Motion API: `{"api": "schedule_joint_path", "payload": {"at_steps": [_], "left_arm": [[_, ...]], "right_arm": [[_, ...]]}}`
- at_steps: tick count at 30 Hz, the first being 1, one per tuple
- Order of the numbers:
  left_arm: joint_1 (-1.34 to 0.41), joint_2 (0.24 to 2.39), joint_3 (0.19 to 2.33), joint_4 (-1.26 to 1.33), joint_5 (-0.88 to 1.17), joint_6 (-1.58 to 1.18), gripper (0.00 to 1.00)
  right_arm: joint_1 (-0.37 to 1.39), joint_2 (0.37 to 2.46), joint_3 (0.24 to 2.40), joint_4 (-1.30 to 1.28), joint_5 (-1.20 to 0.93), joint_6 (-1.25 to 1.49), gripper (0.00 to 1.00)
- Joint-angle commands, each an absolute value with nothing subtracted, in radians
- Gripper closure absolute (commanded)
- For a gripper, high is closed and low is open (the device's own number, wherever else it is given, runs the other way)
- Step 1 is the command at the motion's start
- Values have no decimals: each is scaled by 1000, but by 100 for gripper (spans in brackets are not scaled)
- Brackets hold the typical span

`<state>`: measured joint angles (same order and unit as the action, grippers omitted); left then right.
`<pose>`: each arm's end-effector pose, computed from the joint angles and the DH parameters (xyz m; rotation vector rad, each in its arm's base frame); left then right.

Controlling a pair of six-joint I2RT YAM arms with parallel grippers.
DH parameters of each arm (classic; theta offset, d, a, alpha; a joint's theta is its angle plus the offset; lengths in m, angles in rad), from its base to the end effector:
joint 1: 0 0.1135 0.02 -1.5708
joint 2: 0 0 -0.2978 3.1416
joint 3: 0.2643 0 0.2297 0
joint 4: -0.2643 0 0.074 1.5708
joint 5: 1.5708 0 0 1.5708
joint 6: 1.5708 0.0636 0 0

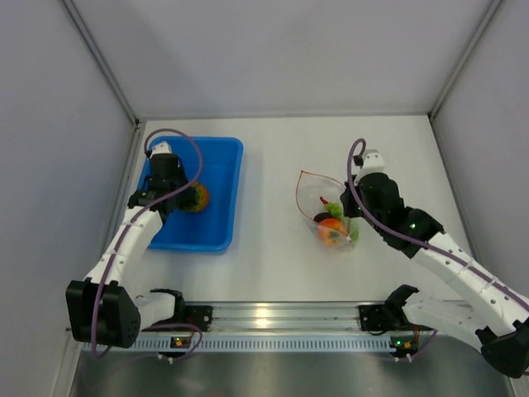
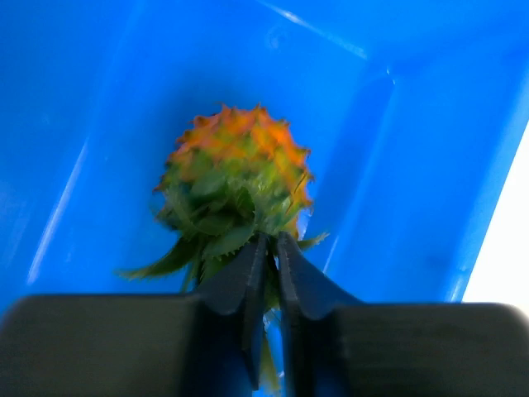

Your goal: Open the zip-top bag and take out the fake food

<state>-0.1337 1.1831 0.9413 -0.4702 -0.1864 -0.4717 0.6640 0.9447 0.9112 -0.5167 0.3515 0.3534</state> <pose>0.2398 -0.0204 0.3052 -0.4772 2.2195 -0.1072 0.1577 0.0956 0.3374 -0.1176 2.0899 0.2448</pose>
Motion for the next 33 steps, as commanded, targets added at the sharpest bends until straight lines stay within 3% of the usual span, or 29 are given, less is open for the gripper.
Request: {"api": "schedule_joint_path", "payload": {"at_steps": [1,3,4,6,8,9,10,13,27,33], "left_arm": [[-104,1180,922,-374,-129,-495,81],[-101,1178,919,-374,-109,-492,62],[-101,1178,919,-374,-95,-492,48],[-101,1169,922,-374,-75,-492,37],[-101,1147,922,-374,-40,-494,15],[-101,1146,922,-374,-20,-498,12],[-101,1146,925,-374,-5,-499,2],[-103,1129,925,-376,109,-508,2],[-198,950,1022,-390,124,-554,2],[-520,968,1098,-388,-41,-569,2]], "right_arm": [[652,870,942,-488,253,336,100],[652,853,928,-468,238,337,100],[652,848,925,-465,235,336,100],[652,853,928,-469,238,337,100],[652,861,930,-472,236,339,100],[652,864,928,-471,238,339,100],[652,870,927,-465,233,337,100],[650,905,936,-474,230,339,100],[650,980,959,-482,287,393,100],[650,997,966,-485,302,405,100]]}}
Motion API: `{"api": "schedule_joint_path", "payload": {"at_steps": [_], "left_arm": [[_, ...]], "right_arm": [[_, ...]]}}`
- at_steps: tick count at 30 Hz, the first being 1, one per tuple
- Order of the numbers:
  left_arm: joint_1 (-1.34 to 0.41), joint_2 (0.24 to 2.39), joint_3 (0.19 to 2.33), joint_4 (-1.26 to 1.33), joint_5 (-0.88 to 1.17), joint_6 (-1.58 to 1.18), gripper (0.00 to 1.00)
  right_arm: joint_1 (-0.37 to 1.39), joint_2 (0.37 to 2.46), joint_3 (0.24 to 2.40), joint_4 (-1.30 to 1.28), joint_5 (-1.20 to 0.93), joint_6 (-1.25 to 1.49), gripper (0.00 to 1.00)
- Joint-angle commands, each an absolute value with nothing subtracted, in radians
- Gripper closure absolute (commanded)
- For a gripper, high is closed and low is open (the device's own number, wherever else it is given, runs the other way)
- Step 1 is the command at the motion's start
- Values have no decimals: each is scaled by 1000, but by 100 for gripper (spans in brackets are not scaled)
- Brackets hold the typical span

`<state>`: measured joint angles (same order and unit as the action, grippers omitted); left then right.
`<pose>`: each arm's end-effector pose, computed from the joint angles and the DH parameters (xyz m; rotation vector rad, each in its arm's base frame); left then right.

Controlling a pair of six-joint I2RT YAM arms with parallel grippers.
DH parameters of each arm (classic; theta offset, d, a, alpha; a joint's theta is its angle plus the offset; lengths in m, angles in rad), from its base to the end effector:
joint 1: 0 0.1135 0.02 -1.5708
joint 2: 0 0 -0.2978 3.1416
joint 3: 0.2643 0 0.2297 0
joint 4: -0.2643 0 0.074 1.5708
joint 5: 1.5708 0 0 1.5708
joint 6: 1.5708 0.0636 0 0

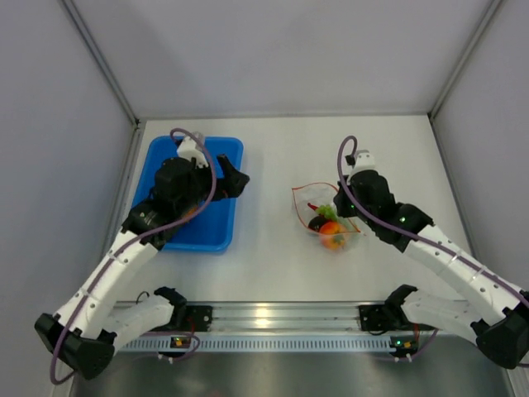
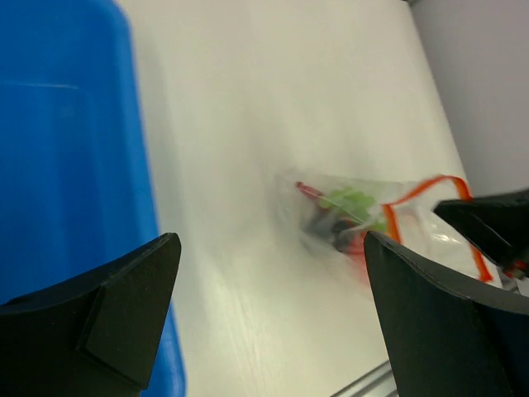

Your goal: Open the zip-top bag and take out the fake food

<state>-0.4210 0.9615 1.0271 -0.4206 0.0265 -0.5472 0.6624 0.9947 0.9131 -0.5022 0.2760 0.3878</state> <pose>0.1781 -0.0816 0.3843 -0.1069 1.9818 -0.6660 0.1656 0.1072 0.3304 -0.1346 2.1425 0.3200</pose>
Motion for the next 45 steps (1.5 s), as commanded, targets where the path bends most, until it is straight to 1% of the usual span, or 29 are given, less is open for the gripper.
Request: {"api": "schedule_joint_path", "payload": {"at_steps": [1,3,4,6,7,9,11,12,13,14,15,16,18,19,21,24,27,30,32,34,35,36,39,43,45], "left_arm": [[-596,986,1121,-385,-47,-581,2],[-671,1008,1144,-367,-112,-610,2],[-757,1025,1147,-347,-126,-617,2],[-836,1043,1144,-269,-159,-641,2],[-901,1072,1137,-235,-161,-652,2],[-969,1104,1134,-178,-152,-684,2],[-1002,1161,1138,-92,-137,-696,2],[-1014,1179,1143,-68,-135,-696,4],[-1037,1221,1147,-26,-126,-690,12],[-1046,1242,1170,-18,-126,-681,15],[-1057,1265,1186,-20,-127,-678,21],[-1060,1310,1201,-20,-124,-673,25],[-1063,1348,1233,-15,-123,-647,28],[-1063,1383,1238,-11,-112,-634,32],[-1063,1434,1249,49,-97,-572,43],[-1062,1492,1258,87,-71,-515,67],[-1062,1528,1249,138,-38,-471,69],[-1062,1558,1204,217,-14,-420,74],[-1062,1580,1174,247,-6,-413,82],[-1062,1618,1166,262,41,-426,87],[-1062,1630,1163,270,67,-425,94],[-1063,1653,1158,282,140,-423,95],[-1066,1672,1112,359,270,-390,97],[-1065,1648,1034,451,268,-345,95],[-1066,1643,1016,449,261,-321,89]], "right_arm": [[650,999,966,-483,305,410,100],[650,999,969,-488,330,419,100],[652,994,969,-489,334,432,100],[652,989,965,-482,341,448,100],[652,983,962,-476,339,465,100],[652,979,951,-460,342,483,100],[652,968,943,-454,341,506,100],[652,965,943,-454,342,512,100],[653,957,939,-454,339,523,100],[652,954,937,-453,336,526,100],[652,951,937,-454,331,529,100],[652,943,937,-456,324,532,100],[652,934,939,-460,316,534,100],[652,924,939,-465,314,535,100],[652,902,936,-469,316,535,100],[652,879,931,-469,324,534,100],[653,868,930,-471,324,535,100],[652,853,925,-466,318,546,100],[652,845,917,-454,321,554,100],[652,841,904,-443,325,568,100],[652,841,897,-431,325,569,100],[652,847,894,-430,328,569,100],[652,868,891,-428,334,560,100],[650,874,896,-425,347,551,100],[650,877,905,-428,353,546,100]]}}
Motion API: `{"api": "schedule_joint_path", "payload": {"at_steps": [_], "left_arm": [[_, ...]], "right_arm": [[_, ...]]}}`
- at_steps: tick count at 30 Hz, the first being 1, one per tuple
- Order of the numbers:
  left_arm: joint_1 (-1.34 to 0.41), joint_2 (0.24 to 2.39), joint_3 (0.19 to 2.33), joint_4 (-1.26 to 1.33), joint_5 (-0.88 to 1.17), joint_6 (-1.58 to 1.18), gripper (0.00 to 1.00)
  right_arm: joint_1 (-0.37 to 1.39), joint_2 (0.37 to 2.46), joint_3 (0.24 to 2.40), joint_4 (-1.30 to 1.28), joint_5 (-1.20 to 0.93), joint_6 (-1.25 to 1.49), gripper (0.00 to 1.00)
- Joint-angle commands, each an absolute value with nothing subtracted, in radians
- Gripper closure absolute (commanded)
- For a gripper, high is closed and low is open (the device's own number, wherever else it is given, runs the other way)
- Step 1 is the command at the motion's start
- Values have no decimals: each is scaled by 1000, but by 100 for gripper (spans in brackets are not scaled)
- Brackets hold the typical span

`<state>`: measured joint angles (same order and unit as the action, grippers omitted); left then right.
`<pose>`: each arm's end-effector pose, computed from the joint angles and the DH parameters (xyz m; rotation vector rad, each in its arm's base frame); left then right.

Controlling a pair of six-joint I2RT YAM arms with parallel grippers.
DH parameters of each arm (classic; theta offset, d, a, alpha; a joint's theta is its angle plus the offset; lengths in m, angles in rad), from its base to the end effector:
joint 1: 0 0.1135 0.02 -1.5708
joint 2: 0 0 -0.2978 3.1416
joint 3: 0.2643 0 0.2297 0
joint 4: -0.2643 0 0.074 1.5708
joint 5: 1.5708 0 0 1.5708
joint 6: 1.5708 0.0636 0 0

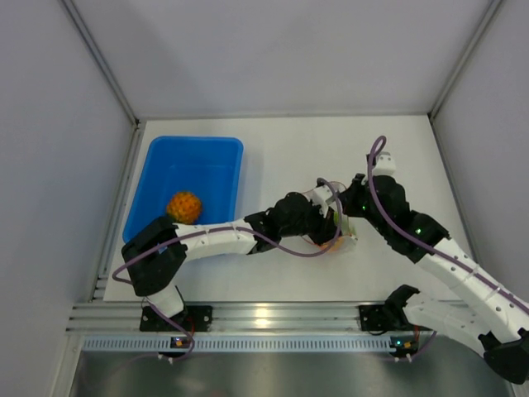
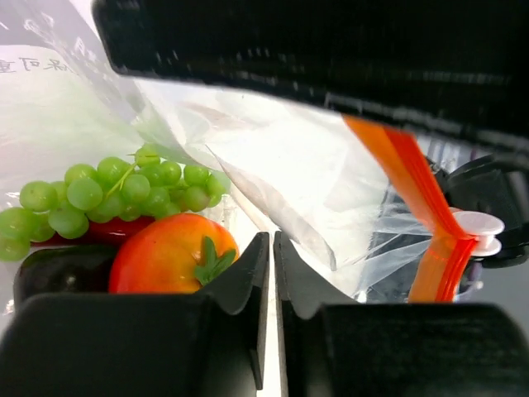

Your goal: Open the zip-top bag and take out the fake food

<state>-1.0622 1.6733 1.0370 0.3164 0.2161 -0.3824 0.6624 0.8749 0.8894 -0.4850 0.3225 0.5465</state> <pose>0.1798 -0.3505 0.2834 0.8386 1.8876 -1.1507 0.1462 0.0884 0.3444 0.0847 2.0410 0.4364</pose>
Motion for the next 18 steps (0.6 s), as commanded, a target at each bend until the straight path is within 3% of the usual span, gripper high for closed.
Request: {"api": "schedule_joint_path", "payload": {"at_steps": [1,5,11,18], "left_arm": [[-1066,1644,1009,449,230,-304,87],[-1068,1651,974,424,92,-295,71],[-1085,1690,1015,286,-75,-273,60],[-1092,1736,1118,111,-45,-241,39]], "right_arm": [[650,874,908,-434,356,543,100],[650,864,917,-448,377,531,100],[650,859,922,-466,382,515,100],[649,859,927,-480,388,503,100]]}}
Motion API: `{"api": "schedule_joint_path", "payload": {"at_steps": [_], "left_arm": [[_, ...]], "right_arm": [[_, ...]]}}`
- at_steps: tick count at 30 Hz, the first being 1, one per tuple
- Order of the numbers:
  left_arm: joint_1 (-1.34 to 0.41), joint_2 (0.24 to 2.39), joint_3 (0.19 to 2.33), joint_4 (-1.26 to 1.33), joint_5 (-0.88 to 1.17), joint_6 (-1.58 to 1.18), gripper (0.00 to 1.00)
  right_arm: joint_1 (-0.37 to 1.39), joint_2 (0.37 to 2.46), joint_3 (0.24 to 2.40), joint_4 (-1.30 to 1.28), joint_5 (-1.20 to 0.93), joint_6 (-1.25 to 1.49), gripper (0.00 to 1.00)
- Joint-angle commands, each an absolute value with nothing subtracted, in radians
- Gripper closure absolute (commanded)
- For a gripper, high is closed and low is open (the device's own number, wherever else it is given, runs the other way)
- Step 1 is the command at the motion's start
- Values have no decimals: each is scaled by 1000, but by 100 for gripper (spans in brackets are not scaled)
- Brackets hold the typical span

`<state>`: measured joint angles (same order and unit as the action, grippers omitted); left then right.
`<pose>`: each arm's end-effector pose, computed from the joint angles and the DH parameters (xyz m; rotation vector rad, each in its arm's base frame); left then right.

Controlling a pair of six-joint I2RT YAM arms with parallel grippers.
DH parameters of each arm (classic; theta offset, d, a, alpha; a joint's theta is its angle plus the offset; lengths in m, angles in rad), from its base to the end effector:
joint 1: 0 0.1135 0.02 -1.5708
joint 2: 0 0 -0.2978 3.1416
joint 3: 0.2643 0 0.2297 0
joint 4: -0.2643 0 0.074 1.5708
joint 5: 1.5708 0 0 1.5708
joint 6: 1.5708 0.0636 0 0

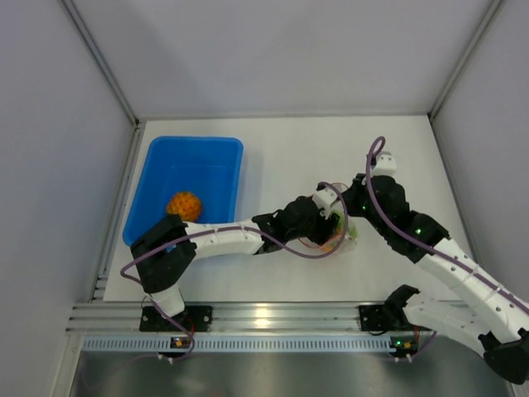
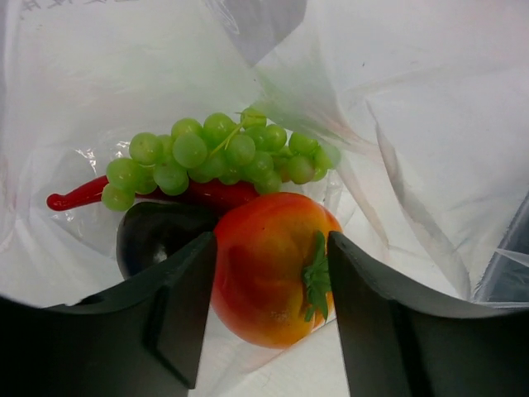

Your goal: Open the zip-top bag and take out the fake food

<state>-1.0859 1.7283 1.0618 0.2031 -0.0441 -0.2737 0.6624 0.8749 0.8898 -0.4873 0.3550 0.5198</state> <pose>0.1894 -0.3536 0.2562 0.8151 1.9690 -0.7916 0.1468 0.0864 0.3446 0.0774 2.0317 0.3883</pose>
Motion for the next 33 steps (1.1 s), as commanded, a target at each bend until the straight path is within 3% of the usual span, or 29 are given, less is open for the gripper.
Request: {"api": "schedule_joint_path", "payload": {"at_steps": [1,7,18,19,33], "left_arm": [[-1092,1735,1121,98,-32,-239,35],[-1092,1736,1172,-56,54,-224,18],[-1091,1828,1203,-26,121,-253,9],[-1091,1851,1215,-26,118,-256,2],[-1092,1927,1230,-25,72,-287,3]], "right_arm": [[650,859,927,-480,391,500,100],[649,864,923,-485,390,494,100],[650,861,925,-466,313,500,100],[650,859,923,-465,305,502,100],[650,854,916,-466,267,492,100]]}}
